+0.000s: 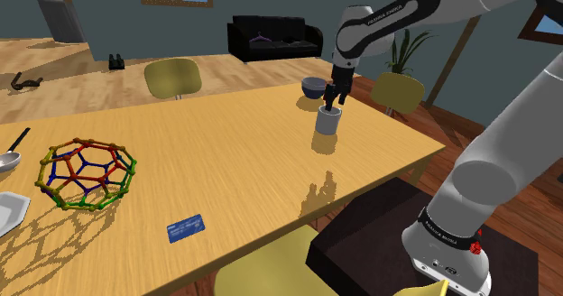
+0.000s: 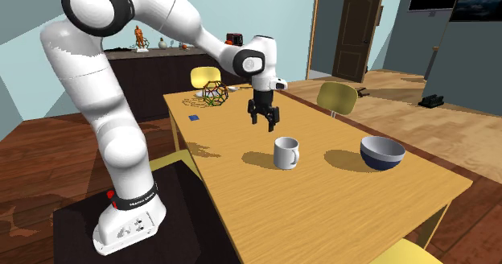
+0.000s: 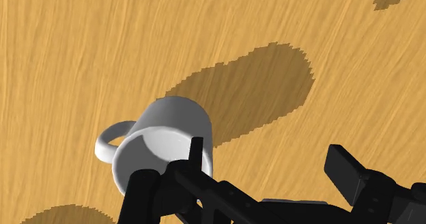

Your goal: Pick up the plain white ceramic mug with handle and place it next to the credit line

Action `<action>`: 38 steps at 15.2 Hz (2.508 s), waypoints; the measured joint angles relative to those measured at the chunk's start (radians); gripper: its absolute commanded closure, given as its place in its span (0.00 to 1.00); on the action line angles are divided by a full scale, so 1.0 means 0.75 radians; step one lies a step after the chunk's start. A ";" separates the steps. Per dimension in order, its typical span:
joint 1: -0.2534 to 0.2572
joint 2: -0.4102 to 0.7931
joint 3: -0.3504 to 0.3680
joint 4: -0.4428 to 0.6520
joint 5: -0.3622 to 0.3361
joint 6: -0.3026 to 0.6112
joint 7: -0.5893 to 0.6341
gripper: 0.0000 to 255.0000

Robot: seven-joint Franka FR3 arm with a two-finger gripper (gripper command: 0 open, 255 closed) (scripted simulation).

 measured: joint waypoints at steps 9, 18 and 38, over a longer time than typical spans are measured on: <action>-0.022 0.329 -0.036 0.180 0.076 0.169 -0.139 0.00; -0.025 0.395 -0.033 0.153 0.095 0.261 -0.153 0.00; -0.023 0.327 -0.036 0.185 0.077 0.163 -0.142 1.00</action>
